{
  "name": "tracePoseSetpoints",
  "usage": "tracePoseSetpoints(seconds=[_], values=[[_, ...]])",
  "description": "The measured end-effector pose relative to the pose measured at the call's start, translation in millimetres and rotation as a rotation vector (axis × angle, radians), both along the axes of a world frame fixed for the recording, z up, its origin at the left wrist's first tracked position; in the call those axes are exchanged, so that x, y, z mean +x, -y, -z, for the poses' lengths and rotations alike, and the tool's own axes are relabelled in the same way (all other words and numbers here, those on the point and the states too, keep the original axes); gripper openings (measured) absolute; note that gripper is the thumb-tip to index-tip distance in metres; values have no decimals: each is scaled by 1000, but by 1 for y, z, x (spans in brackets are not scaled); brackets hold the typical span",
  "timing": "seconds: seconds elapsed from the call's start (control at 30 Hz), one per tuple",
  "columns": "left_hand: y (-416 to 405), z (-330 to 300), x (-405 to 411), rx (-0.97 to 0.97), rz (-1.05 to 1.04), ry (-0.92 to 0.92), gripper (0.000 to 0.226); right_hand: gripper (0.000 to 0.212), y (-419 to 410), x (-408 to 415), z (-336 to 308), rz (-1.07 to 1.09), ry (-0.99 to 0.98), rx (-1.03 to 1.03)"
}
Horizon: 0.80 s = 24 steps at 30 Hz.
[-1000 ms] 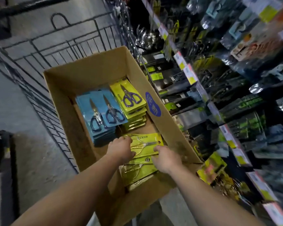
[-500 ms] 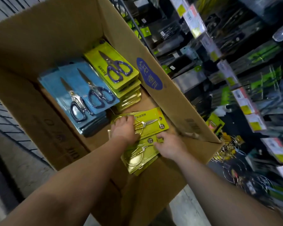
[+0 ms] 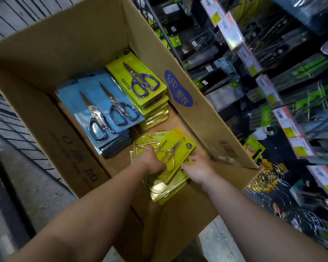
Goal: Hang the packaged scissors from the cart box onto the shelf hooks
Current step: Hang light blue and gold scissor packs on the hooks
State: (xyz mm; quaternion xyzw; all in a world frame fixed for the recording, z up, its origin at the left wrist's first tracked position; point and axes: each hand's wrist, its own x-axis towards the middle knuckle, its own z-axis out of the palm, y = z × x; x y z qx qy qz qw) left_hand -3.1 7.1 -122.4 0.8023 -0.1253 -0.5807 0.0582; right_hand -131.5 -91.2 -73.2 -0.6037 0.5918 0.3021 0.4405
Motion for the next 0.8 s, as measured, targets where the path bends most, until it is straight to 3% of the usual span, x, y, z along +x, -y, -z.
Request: tracePoseSetpoints(seconds=[0.1, 0.17, 0.23, 0.27, 0.37, 0.43, 0.53, 0.67, 0.8], values=[[3, -13, 0, -39, -254, -230, 65, 47, -2, 3, 5, 443, 81, 108], [4, -19, -1, -94, -277, -250, 61, 32, -3, 8, 10, 713, 159, 202], [3, -24, -2, -109, -242, -250, 66, 15, -4, 13, 13, 827, 205, 209], [2, -24, -2, -105, -234, -262, 70, 8, -5, 14, 13, 846, 221, 216], [0, -17, 11, -101, -205, -234, 73, 15, -7, 11, 13, 872, 233, 225], [0, -6, 24, -130, -129, -67, 65, 17, -10, 5, 21, 876, 208, 218], [3, 15, 33, -154, 176, 235, 54, 12, -14, -5, 47, 837, 182, 167], [11, 35, 34, -184, 424, 364, 60, 22, -14, -32, 124, 757, 82, 129], [17, 37, 34, -116, 512, 452, 68, 23, -10, -21, 97, 760, 34, 101]])
